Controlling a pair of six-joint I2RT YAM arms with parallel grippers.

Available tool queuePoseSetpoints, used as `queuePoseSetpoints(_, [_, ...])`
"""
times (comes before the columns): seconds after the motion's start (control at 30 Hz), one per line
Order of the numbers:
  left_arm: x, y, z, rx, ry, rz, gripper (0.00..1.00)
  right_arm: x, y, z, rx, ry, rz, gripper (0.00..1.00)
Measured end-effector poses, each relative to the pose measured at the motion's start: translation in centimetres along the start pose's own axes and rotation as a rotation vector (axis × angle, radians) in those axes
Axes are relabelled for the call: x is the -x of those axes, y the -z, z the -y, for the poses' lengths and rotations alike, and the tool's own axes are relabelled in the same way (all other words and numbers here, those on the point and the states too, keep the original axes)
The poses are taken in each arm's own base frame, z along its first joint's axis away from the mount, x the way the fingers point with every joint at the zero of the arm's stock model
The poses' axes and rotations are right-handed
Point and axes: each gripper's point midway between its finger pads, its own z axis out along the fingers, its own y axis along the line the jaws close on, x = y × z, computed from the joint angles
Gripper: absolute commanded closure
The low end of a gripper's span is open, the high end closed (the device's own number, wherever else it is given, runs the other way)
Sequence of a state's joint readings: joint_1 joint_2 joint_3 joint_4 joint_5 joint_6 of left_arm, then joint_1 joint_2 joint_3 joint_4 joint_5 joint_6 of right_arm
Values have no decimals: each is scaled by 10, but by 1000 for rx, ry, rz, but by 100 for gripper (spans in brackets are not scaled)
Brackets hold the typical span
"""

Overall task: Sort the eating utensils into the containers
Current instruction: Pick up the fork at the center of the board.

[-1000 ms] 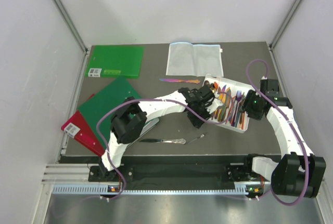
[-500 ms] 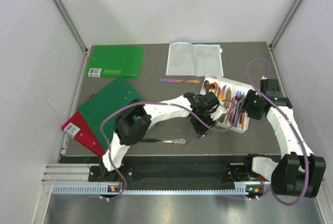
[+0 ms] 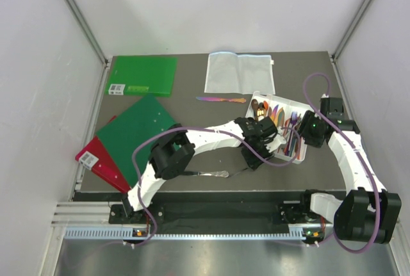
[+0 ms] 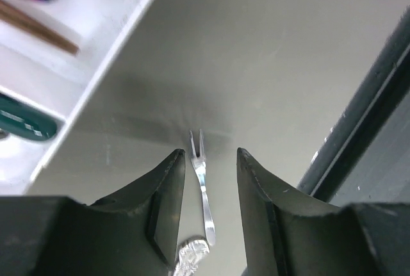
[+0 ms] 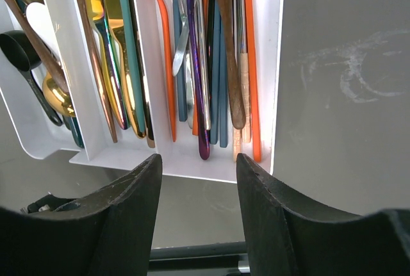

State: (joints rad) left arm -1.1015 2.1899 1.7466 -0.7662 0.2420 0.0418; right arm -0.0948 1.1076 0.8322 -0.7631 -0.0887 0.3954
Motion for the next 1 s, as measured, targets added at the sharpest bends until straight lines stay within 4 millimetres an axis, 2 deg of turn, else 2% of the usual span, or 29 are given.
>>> queuePoseSetpoints(0.13, [4, -10, -5, 12, 1, -3, 57, 0, 0, 0, -1, 2, 0, 50])
queuePoseSetpoints(0.3, [9, -12, -8, 37, -2, 2, 59, -1, 0, 1, -2, 2, -2, 50])
queuePoseSetpoints(0.37, [8, -13, -9, 43, -3, 0, 67, -1, 0, 1, -2, 2, -2, 50])
queuePoseSetpoints(0.4, [8, -13, -9, 48, -5, -1, 75, -1, 0, 1, -2, 2, -2, 50])
queuePoseSetpoints(0.43, [8, -13, -10, 50, -6, -1, 93, -1, 0, 1, -2, 2, -2, 50])
queuePoseSetpoints(0.47, [9, -13, -10, 51, -6, 0, 99, -1, 0, 1, -2, 2, -2, 50])
queuePoseSetpoints(0.8, [4, -11, -9, 51, -11, -5, 100, -1, -3, 1, -5, 1, -13, 50])
queuePoseSetpoints(1.0, [5, -1, -15, 84, 6, 3, 100, -2, -4, 1, -8, 1, -18, 50])
